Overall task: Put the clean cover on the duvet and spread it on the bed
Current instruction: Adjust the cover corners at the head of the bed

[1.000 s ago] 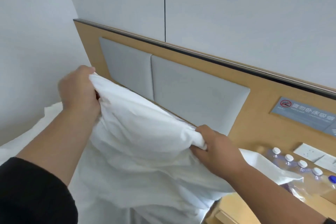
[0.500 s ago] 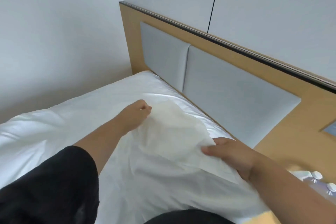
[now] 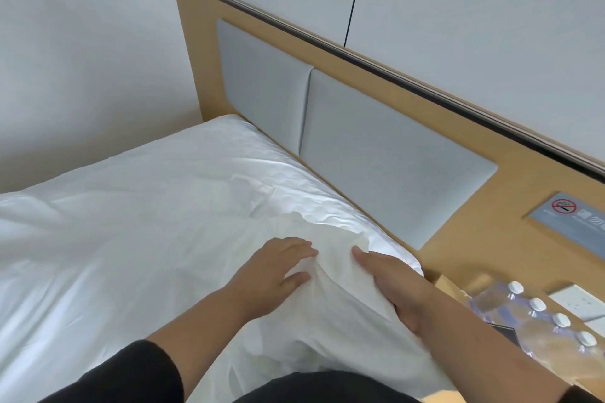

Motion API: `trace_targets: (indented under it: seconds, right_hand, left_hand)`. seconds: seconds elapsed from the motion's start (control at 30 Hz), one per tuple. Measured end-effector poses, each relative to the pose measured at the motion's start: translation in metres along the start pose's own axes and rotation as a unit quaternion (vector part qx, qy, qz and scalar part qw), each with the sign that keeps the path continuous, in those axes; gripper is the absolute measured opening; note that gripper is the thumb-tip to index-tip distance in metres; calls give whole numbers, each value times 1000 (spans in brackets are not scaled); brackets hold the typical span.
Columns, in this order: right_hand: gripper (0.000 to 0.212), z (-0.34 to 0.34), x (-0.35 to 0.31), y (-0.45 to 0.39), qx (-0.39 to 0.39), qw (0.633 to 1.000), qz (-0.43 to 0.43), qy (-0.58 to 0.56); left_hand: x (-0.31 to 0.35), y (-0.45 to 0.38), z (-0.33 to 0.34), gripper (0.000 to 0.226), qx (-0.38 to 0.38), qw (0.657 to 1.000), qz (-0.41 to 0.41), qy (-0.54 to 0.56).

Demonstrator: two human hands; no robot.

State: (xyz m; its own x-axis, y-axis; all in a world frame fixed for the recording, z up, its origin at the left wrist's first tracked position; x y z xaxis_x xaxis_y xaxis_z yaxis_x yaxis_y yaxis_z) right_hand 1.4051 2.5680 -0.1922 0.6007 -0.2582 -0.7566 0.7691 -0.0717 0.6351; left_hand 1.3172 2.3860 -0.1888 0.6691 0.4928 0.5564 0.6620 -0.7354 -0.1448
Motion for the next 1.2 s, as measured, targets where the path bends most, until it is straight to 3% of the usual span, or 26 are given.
trace_targets:
  seconds: [0.13, 0.3, 0.5, 0.6, 0.7, 0.8, 1.0, 1.1, 1.2]
  right_hand:
    - [47, -8, 14, 6, 8, 999, 45, 27]
    - [37, -24, 31, 20, -10, 990, 88, -106]
    - [38, -5, 59, 33, -87, 975, 151, -141]
    - [44, 4, 61, 33, -109, 970, 138, -168]
    - [48, -3, 73, 29, -59, 964, 124, -227]
    - [44, -16, 84, 30, -12, 946, 116, -302]
    - [40, -3, 78, 24, -22, 948, 115, -295]
    - [29, 13, 69, 15, -35, 958, 110, -262]
    - [22, 27, 63, 9, -36, 971, 119, -204]
  left_hand:
    - [26, -9, -8, 12, 33, 990, 112, -78]
    - [18, -12, -15, 17, 67, 997, 8, 36]
    - [87, -71, -44, 9, 70, 991, 110, -17]
    - [104, -87, -7, 11, -30, 997, 74, -17]
    - [91, -66, 36, 8, -84, 995, -18, 44]
    - [55, -25, 55, 19, -77, 977, -147, 133]
    - [51, 23, 65, 31, -71, 987, -135, 47]
    - [46, 35, 65, 20, -61, 970, -203, 116]
    - [27, 55, 54, 31, 9, 934, -285, 213]
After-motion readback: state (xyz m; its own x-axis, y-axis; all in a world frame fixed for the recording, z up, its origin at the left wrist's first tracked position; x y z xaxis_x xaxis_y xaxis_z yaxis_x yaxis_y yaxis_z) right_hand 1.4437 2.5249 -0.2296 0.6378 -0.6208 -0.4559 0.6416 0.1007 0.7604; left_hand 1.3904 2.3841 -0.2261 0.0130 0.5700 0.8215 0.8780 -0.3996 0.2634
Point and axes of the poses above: each hand's wrist, its own y-axis away from the middle knuckle, its own z-axis out of the palm, x = y × z, the point moved 8 cm from there along -y, towards the middle knuckle, and after that the axes turned 4 degrees about -y, right-handed, at the moved point
